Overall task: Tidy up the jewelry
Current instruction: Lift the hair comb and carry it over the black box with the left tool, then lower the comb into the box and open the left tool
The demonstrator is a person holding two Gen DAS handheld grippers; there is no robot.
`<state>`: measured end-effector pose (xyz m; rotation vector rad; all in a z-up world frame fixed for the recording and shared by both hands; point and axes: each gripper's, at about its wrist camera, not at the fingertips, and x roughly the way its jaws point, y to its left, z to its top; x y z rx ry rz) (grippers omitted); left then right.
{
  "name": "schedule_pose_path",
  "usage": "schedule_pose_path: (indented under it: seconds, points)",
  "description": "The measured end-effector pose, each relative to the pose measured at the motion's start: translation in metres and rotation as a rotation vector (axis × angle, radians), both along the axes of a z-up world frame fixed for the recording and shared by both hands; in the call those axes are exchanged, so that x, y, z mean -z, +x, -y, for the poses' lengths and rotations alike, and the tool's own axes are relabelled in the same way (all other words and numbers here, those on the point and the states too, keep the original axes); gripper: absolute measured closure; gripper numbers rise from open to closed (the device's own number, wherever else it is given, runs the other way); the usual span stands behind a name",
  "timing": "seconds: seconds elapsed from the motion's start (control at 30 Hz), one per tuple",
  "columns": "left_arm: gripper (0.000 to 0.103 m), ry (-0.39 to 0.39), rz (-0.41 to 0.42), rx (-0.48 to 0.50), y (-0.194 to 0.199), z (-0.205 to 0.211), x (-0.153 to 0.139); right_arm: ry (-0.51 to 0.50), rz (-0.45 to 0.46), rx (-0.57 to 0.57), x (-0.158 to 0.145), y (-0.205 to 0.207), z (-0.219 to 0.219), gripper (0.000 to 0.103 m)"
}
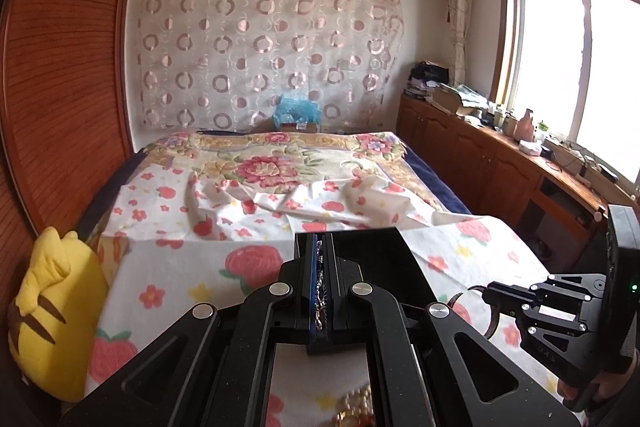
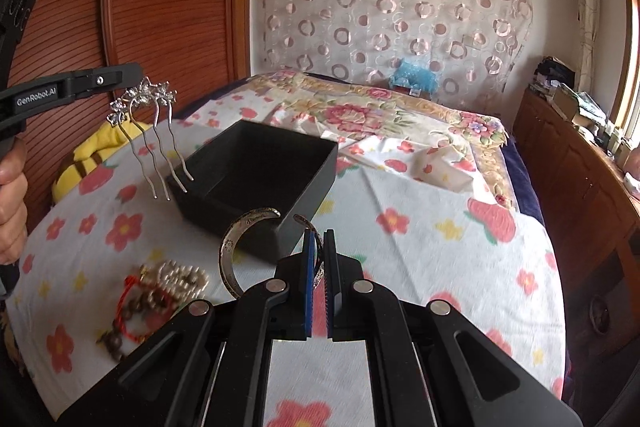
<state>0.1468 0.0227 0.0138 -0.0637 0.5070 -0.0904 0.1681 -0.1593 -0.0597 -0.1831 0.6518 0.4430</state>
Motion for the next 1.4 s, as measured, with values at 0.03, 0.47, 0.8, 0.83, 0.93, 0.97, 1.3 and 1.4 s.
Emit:
schedule_pose_path:
  seconds: [0.03, 0.47, 0.8, 0.83, 0.93, 0.97, 1.3, 1.4]
  points:
    - [0.101, 0.001, -0.002, -0.002, 0.003, 0.001, 0.001, 0.005, -0.001, -0.001, -0.001, 0.005, -0.001, 0.098]
    - [0.101, 0.027, 0.005, -0.041, 0.026, 0.001, -0.005, 0.003, -0.034, -0.090, 0.004, 0.061, -0.051, 0.098]
    - [0.101, 0.012, -0.013, -0.038, 0.036, -0.003, 0.003, 0.045, -0.079, -0.130, 0.011, 0.061, -0.048, 0.082]
    - [0.101, 0.009, -0.018, -0.037, 0.037, -0.003, 0.006, 0.045, -0.076, -0.127, 0.009, 0.058, -0.044, 0.082]
    - [0.101, -0.004, -0.033, -0.033, 0.045, -0.001, 0.015, 0.043, -0.071, -0.120, 0.008, 0.050, -0.035, 0.082]
    - [0.101, -0.007, -0.040, -0.032, 0.047, 0.000, 0.018, 0.041, -0.068, -0.119, 0.008, 0.048, -0.032, 0.082]
    - [0.101, -0.045, -0.077, -0.008, 0.064, 0.012, 0.030, 0.043, -0.061, -0.105, 0.014, 0.032, -0.011, 0.082]
    - [0.101, -0.041, -0.079, 0.008, 0.067, 0.021, 0.031, 0.046, -0.059, -0.103, 0.014, 0.031, -0.008, 0.082]
